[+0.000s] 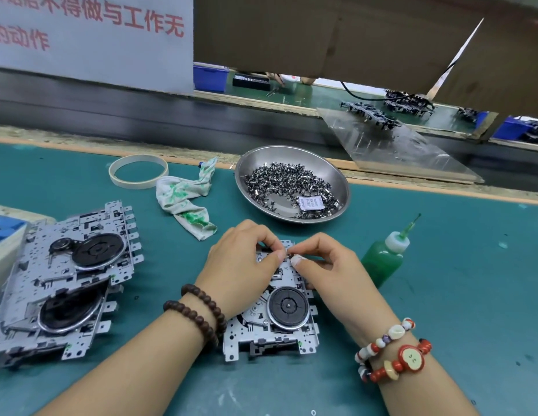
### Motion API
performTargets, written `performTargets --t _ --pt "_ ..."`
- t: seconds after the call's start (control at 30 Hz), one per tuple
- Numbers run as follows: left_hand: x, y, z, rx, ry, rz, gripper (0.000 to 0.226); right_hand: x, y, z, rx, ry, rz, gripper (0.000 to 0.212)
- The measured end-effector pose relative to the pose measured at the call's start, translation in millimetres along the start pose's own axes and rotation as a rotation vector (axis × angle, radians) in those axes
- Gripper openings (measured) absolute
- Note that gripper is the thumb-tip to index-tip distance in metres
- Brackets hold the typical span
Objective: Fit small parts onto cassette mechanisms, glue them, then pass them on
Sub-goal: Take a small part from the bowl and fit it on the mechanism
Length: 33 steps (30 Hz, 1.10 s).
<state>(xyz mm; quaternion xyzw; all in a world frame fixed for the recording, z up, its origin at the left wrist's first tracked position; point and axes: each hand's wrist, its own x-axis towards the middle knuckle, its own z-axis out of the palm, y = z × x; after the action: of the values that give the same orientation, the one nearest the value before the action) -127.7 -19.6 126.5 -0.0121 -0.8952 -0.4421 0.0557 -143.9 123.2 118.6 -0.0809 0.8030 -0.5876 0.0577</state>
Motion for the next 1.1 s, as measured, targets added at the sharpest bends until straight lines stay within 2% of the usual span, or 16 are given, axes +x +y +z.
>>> performTargets --t 0.3,0.53,0.67,0.83,0.9,0.97,1.1 --pt "-0.3 0.1 1.7 -0.011 0.026 0.026 0.024 2.7 -2.7 1.5 0.028 0.000 0.073 0.018" --pt "-5.1 -2.0 4.6 0.028 0.052 0.151 0.028 3.8 -5.6 4.1 0.075 0.019 0.120 0.023" --pt "-5.7 -3.0 6.0 0.073 0.084 0.209 0.016 5.3 -5.6 4.3 0.096 0.043 0.154 0.024" --pt "-7.4 -1.8 5.9 0.139 0.074 0.257 0.013 -0.2 -9.4 2.5 0.057 -0.009 0.115 0.020" --pt "-7.1 -2.7 5.6 0.096 0.065 0.240 0.022 -6.1 -14.0 -0.8 -0.008 -0.025 0.083 0.014" --pt "-6.8 -3.4 3.9 0.014 0.087 0.192 0.028 -18.3 -17.9 -6.0 -0.086 0.075 -0.047 0.015" --pt "-3.2 -8.8 -3.5 -0.140 0.160 0.039 0.017 -54.7 -26.4 -25.5 -0.051 0.532 -0.511 0.017"
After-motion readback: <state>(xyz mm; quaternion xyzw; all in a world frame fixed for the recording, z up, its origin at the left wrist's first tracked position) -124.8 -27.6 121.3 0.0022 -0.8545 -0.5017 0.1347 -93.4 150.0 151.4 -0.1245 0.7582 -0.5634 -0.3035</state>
